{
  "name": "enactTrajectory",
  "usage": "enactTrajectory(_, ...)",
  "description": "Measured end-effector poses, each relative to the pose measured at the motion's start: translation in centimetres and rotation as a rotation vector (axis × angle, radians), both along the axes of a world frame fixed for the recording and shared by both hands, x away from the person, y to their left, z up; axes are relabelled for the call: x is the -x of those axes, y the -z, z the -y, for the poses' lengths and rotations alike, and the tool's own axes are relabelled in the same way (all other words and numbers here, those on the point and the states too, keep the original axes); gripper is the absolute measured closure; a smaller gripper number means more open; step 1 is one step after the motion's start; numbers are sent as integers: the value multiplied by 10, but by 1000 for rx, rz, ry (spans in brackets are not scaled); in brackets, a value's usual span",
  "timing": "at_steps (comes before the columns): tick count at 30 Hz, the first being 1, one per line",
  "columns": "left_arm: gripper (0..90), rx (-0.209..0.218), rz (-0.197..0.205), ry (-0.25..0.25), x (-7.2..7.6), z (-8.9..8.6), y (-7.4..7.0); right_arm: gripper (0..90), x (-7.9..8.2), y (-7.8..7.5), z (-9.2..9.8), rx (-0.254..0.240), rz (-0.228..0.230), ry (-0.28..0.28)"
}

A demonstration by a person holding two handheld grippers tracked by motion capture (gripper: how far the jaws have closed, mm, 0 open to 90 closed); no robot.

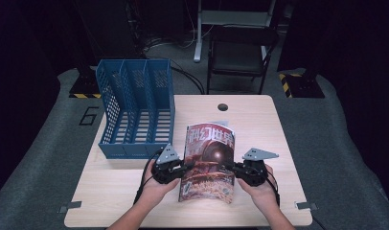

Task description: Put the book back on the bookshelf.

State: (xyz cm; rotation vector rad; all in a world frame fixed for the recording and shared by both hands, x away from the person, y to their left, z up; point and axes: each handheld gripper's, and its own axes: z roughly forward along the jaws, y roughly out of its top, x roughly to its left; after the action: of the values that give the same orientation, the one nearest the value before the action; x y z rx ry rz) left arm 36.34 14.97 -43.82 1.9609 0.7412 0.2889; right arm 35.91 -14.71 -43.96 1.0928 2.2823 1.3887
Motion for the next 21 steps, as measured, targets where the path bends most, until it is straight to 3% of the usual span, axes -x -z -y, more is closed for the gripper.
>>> enactTrajectory(5, 806, 1, 35, -5, 3, 0, -4, 864, 3, -6, -1, 5, 68, 18)
enactTrajectory(8, 811, 2, 43, -9, 4, -1, -4, 865, 4, -7, -2, 2, 85, 17)
enactTrajectory(15, 810, 4, 35, -23, 6, -4, 2, 863, 5, -5, -4, 3, 89, 8)
enactTrajectory(21, 811, 13, 53, -32, 12, -5, 5, 846, 8, -4, -2, -28, 79, -18)
